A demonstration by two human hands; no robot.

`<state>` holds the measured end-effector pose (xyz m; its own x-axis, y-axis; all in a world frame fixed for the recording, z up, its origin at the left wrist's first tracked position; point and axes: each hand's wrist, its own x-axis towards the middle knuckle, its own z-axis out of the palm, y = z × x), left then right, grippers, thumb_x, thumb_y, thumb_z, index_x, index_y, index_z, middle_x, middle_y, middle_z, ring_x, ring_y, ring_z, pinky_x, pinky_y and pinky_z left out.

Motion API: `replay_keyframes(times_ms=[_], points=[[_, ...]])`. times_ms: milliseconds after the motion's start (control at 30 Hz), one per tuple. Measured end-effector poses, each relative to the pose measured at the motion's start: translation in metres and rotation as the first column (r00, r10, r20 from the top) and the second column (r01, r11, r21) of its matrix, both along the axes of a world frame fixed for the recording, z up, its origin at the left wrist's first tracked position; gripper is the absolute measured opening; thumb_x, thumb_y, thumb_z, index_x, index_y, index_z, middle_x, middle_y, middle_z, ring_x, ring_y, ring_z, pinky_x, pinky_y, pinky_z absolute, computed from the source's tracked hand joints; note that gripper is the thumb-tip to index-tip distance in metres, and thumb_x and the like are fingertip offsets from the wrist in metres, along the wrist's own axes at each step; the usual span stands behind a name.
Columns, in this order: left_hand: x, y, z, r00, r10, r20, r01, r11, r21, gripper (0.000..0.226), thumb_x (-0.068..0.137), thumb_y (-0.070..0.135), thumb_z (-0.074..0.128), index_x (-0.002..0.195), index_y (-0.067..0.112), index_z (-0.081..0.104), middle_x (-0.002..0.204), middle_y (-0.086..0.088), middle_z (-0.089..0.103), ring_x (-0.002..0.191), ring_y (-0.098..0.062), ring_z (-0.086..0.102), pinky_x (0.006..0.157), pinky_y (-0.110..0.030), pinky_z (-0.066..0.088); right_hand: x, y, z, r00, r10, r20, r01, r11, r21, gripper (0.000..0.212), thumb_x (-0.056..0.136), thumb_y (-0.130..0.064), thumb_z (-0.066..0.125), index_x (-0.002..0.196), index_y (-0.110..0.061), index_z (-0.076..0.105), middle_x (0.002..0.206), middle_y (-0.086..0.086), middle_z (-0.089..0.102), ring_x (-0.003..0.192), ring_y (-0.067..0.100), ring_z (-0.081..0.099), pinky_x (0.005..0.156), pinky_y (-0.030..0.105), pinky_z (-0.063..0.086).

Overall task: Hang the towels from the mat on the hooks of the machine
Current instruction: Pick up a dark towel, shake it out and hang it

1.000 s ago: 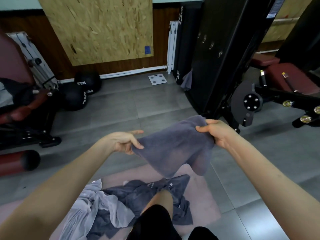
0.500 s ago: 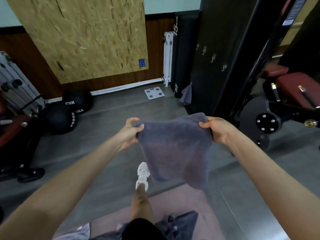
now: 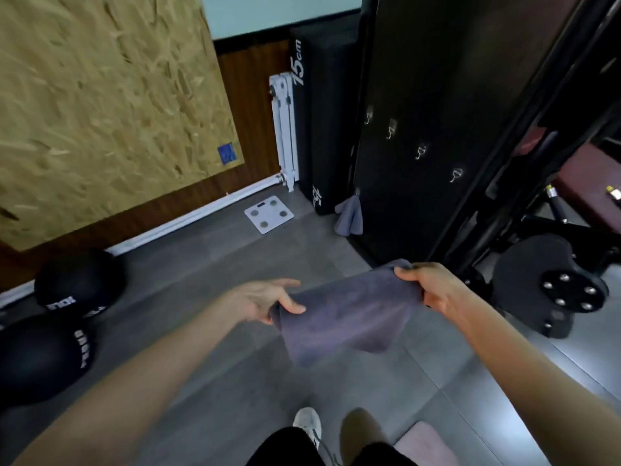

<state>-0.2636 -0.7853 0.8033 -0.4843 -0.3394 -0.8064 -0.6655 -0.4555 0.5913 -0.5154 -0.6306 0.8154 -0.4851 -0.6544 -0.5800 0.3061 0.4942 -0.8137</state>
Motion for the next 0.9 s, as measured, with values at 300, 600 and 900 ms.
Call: replay_keyframes(times_ms=[300,600,900], points=[[-0.061,-0.139,-0.015,0.998,-0.011,0.055,0.026,0.962,-0.272,0.058,0.077,0.011,0.072,0.129,0.022,0.048,0.117,0.006,0.047,0.105,-0.013,0.043,0.078,-0.024,0.037,-0.035,-0.107,-0.027,0.922,0.117,-0.369,-0.091,0.992,0.087,0.026,0.071,0.018,0.062,0.077,-0.008,0.059,0.065,0.003,0.051,0.070,0.019,0.052,0.068,0.033,0.045],[-0.157,-0.295,-0.036,0.990,-0.109,0.089,0.135,0.914,-0.383,0.059,0.075,0.016,0.076,0.129,0.010,0.054,0.126,0.001,0.055,0.113,-0.021,0.054,0.088,-0.025,0.044,-0.114,-0.253,-0.044,0.873,-0.078,-0.482,0.049,0.996,-0.072,0.023,0.083,0.003,0.062,0.099,-0.013,0.057,0.089,-0.001,0.064,0.085,0.008,0.061,0.073,0.018,0.047],[-0.247,-0.443,-0.043,0.761,-0.400,0.511,0.649,0.475,-0.595,0.034,0.074,0.053,0.060,0.103,0.035,0.064,0.110,0.005,0.063,0.101,-0.018,0.058,0.088,-0.033,0.047,-0.197,-0.402,-0.035,0.898,-0.121,-0.423,0.035,0.978,-0.204,0.022,0.092,-0.004,0.053,0.111,-0.016,0.059,0.103,0.000,0.064,0.097,0.012,0.061,0.081,0.023,0.050]])
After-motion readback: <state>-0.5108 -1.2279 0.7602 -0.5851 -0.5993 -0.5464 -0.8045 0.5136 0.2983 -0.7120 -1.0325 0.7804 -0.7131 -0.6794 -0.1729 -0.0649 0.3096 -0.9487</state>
